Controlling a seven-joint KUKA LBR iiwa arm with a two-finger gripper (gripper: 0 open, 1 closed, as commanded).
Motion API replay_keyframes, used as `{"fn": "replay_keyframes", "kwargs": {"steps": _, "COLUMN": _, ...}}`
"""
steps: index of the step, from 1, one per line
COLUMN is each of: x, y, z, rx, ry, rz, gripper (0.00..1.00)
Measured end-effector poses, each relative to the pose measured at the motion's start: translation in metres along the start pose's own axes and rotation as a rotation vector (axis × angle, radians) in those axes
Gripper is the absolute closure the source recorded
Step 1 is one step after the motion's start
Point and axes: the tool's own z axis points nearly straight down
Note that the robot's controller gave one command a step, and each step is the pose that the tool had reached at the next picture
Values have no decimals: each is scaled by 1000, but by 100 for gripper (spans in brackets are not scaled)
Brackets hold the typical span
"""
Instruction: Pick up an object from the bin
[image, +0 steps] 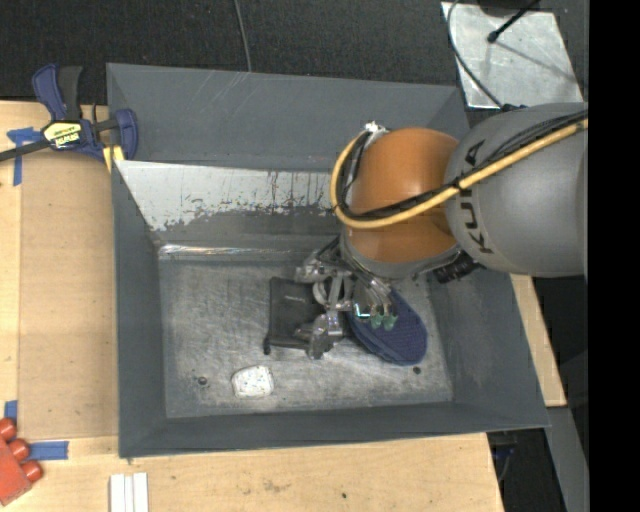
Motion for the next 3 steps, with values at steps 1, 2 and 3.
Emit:
{"fn": "replay_keyframes", "kwargs": {"steps": 1, "x": -33, "y": -33, "z": 76, "rx": -8, "ry": 3, "rz": -183, "gripper": 0}}
{"fn": "replay_keyframes", "kwargs": {"steps": 2, "x": -32, "y": -33, "z": 74, "rx": -6, "ry": 6, "rz": -184, "gripper": 100}}
{"fn": "replay_keyframes", "kwargs": {"steps": 3, "x": -43, "y": -30, "z": 76, "rx": -11, "ry": 30, "rz": -410, "gripper": 100}}
